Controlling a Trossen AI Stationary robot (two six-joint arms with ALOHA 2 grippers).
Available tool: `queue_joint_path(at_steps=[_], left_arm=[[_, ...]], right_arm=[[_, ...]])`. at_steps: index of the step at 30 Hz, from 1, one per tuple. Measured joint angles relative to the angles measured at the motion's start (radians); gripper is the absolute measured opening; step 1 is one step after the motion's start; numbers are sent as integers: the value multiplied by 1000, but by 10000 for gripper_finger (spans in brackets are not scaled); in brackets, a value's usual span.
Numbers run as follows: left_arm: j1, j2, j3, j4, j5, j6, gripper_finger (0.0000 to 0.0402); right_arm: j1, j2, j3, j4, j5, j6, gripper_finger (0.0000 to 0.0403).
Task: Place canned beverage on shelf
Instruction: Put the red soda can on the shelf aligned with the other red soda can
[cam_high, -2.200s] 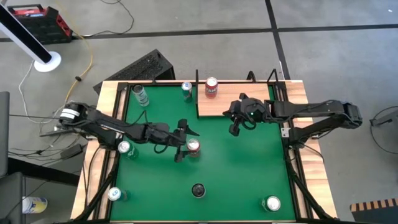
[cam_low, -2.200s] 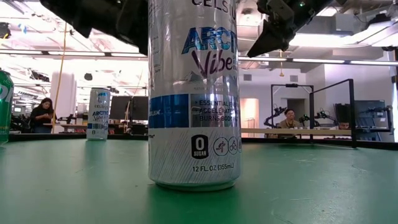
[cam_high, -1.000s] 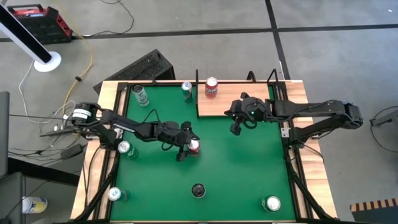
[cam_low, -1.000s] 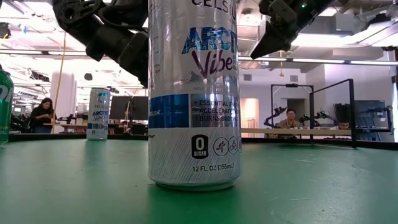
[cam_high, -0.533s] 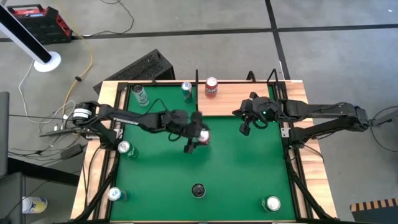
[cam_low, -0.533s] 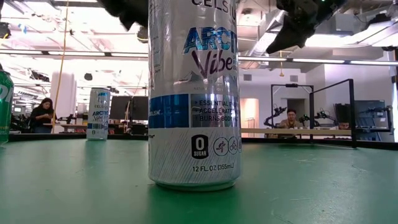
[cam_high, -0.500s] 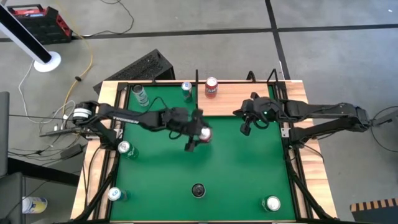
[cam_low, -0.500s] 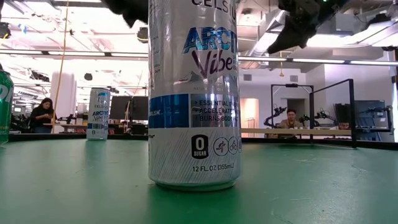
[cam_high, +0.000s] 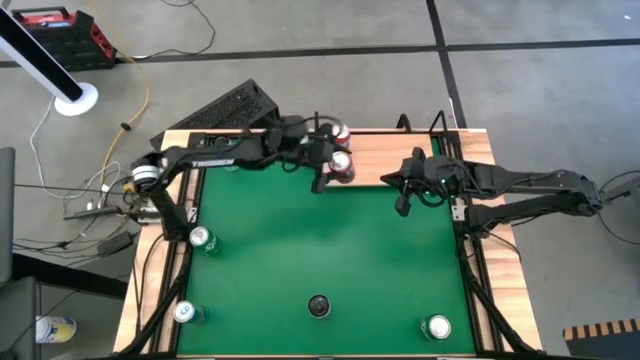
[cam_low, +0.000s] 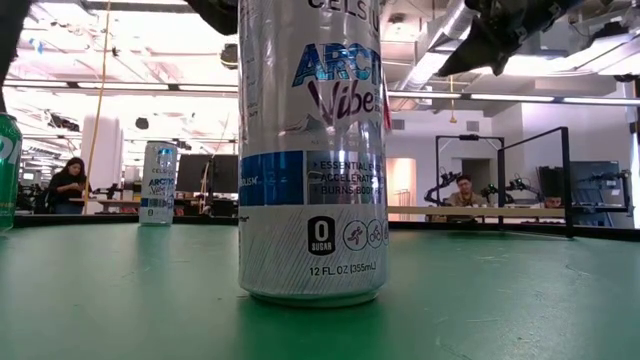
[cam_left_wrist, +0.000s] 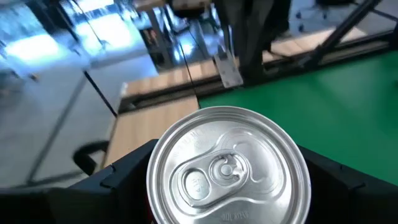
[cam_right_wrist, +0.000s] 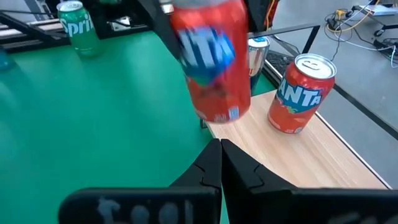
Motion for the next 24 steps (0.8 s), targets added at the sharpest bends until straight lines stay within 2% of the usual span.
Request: queue_joint_path(at_steps=[6, 9, 16, 24], left_arm=[[25, 157, 217, -204, 40, 79, 279], [36, 212, 278, -252, 52, 108, 279], [68, 285, 291, -263, 56, 80, 279], [71, 298, 289, -276, 40, 79, 279]], right_arm=[[-26, 0, 0, -1, 0, -6, 25], [-39, -1, 0, 0, 0, -14, 25], [-71, 0, 0, -12, -2, -45, 25], [-79, 0, 0, -16, -2, -63, 27]])
